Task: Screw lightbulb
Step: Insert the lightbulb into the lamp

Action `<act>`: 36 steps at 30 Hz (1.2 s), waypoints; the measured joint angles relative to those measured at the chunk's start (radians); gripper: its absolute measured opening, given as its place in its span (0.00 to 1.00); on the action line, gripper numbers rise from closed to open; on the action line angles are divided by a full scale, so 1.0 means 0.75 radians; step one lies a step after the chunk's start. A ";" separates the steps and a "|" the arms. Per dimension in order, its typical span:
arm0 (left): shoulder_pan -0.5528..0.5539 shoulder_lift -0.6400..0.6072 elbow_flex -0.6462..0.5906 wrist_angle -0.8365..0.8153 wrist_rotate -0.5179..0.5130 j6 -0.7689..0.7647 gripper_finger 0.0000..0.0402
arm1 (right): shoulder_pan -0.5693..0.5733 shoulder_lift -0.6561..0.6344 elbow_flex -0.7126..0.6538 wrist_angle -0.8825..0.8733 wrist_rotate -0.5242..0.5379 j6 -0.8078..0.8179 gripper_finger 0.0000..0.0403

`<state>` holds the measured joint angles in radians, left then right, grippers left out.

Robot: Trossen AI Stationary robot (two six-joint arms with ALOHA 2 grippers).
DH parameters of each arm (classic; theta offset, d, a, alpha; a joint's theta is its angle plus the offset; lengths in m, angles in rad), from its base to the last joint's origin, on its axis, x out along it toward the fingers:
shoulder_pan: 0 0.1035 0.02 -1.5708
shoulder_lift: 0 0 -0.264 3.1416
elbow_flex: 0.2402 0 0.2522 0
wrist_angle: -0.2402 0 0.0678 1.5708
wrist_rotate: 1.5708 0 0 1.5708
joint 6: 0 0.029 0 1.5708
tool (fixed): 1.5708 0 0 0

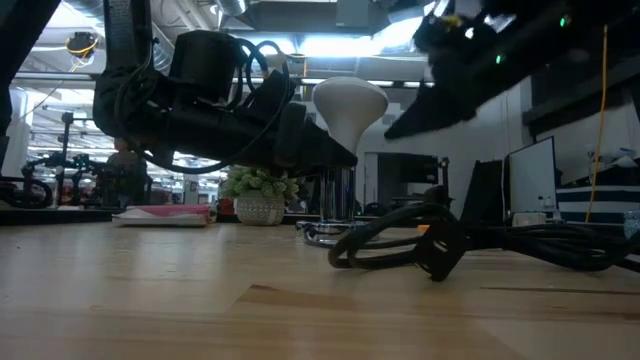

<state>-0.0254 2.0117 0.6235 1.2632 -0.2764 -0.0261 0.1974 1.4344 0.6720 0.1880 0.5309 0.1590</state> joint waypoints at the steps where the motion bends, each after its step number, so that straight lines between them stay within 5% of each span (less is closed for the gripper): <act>1: 0.000 0.000 0.000 0.000 -0.001 0.000 0.39 | 0.000 -0.033 0.000 -0.007 0.029 -0.016 0.05; 8: 0.000 0.000 -0.001 0.002 -0.002 0.000 0.39 | -0.002 -0.129 0.001 0.129 0.075 -0.124 0.05; 21: -0.001 0.000 -0.001 0.003 0.000 -0.029 0.39 | -0.002 0.066 0.007 0.477 -0.100 -0.150 0.05; 36: -0.010 0.003 -0.002 0.045 -0.004 -0.041 0.39 | -0.001 0.072 0.004 0.467 -0.106 -0.170 0.05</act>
<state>-0.0329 2.0140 0.6224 1.2968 -0.2794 -0.0573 0.1967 1.4883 0.6748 0.5386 0.4511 0.0319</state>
